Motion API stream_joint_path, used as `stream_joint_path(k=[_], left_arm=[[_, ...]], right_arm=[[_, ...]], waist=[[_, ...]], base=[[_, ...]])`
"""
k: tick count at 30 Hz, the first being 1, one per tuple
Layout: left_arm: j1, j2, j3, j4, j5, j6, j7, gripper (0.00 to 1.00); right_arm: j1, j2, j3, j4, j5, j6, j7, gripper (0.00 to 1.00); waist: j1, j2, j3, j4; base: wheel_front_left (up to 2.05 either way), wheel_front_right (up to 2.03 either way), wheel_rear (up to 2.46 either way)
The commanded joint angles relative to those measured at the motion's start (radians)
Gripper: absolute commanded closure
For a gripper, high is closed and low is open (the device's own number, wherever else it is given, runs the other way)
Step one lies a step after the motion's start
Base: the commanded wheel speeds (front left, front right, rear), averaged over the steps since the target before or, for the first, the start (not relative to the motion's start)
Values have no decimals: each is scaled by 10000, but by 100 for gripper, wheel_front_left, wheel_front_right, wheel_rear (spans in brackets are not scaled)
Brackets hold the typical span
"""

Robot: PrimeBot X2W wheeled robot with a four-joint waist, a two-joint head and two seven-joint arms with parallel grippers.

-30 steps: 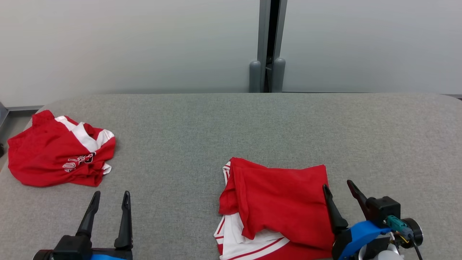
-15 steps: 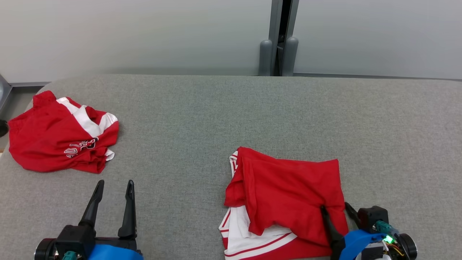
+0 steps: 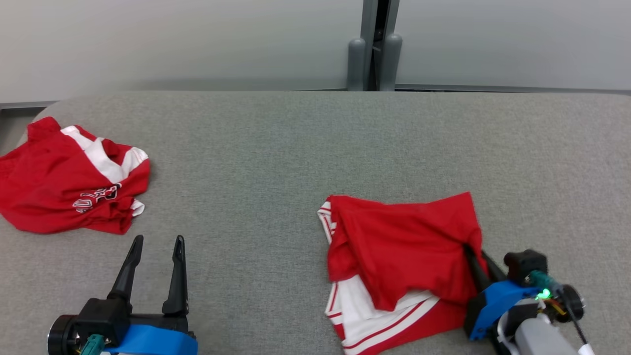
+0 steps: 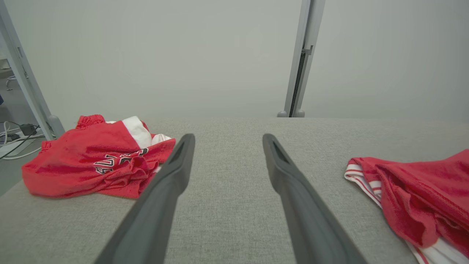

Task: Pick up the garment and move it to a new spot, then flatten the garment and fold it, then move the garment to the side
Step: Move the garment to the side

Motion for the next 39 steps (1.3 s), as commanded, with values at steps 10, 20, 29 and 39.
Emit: stream_joint_path(k=[10,20,29,39], left_arm=[[-728,33,-45,-398,124,-2,-29,0],[-1509,134,-41,-599,462,-184,-29,0],[-1832,148,-73,-716,614,-283,-29,0],[-2319,229,-201,-1072,720,-358,-29,0]], right_arm=[[-1348,-1520,-710,-286,-132,-20,-138,100],[-1838,-2028,-1360,-739,-84,-17,-207,100],[-2421,-1832,-1171,-1149,-237,-15,-252,100],[-4666,-2809,-799,-1186,-420,-15,222,100]], waist=[[-1,-1,1219,-1042],[-1,-1,2146,-1992],[-1,-1,2351,-2107],[-1,-1,3364,-1768]], base=[[0,0,0],[0,0,0],[0,0,0],[0,0,0]])
